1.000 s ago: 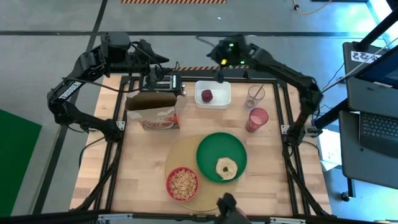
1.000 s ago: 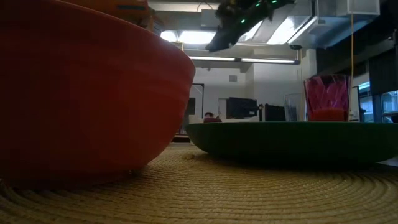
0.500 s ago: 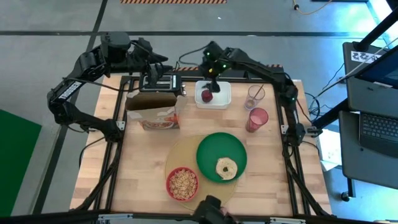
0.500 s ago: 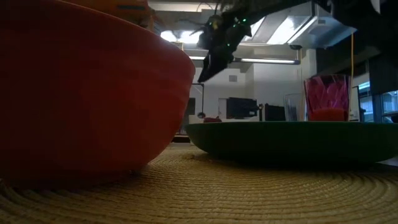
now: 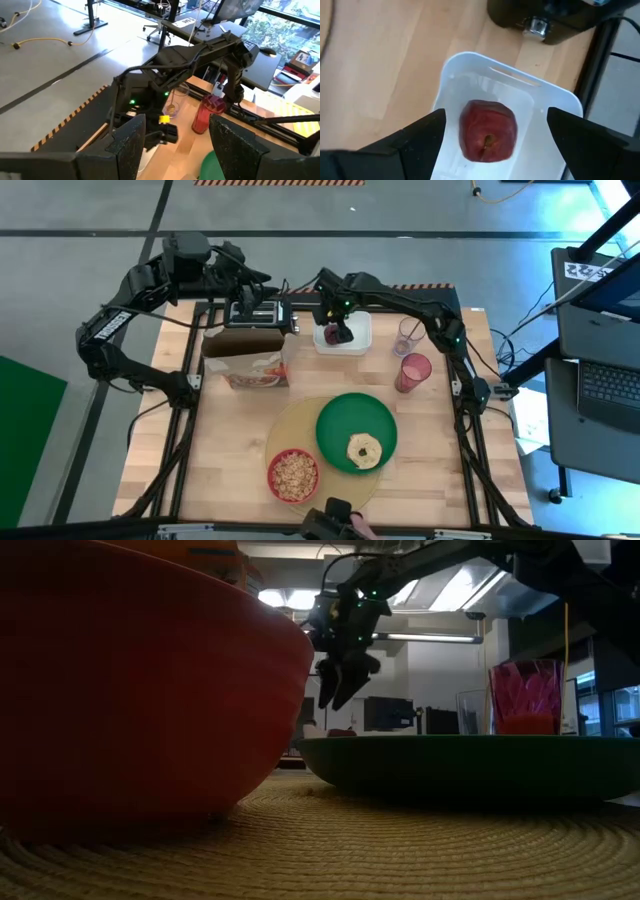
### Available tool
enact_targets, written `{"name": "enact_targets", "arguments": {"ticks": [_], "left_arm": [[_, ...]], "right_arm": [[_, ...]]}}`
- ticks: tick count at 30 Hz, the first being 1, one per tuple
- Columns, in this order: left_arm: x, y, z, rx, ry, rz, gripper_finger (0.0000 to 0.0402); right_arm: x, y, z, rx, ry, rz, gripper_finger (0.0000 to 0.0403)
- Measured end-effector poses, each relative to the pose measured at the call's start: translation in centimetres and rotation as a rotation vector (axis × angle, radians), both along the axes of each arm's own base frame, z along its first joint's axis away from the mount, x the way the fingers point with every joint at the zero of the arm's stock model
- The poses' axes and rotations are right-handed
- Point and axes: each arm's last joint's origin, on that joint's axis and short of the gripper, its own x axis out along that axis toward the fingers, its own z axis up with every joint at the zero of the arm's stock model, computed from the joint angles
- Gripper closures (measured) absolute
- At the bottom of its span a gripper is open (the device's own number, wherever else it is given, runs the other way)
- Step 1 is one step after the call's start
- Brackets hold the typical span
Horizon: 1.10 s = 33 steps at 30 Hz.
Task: Arrange a breakfast setting
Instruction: Put the apple on the green plate
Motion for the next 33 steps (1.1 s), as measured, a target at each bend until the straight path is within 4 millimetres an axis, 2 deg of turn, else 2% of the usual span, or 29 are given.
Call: {"name": "enact_targets", "arguments": {"ticks": [5,10,20,30,33], "left_arm": [[0.0,-0.1,0.0,-0.003,-0.001,-0.003,0.0189],[0.2,-0.5,0.0,-0.004,-0.002,-0.023,0.0189],[0.3,-0.6,0.0,-0.003,-0.002,-0.03,0.0189],[0.3,-0.6,0.0,0.003,0.001,-0.031,0.0189],[0.3,-0.6,0.0,0.003,0.001,-0.031,0.0189]], "right_arm": [[-0.3,-0.5,-0.8,-0.022,0.019,-0.015,0.0052],[-0.9,-0.8,-2.6,0.011,0.067,-0.045,0.0052],[-1.3,-0.5,-5.3,0.031,0.099,-0.045,0.0052],[-0.9,-0.7,-5.5,0.016,0.051,-0.07,0.0052],[-0.9,-0.7,-5.6,0.021,0.06,-0.07,0.0063]]}}
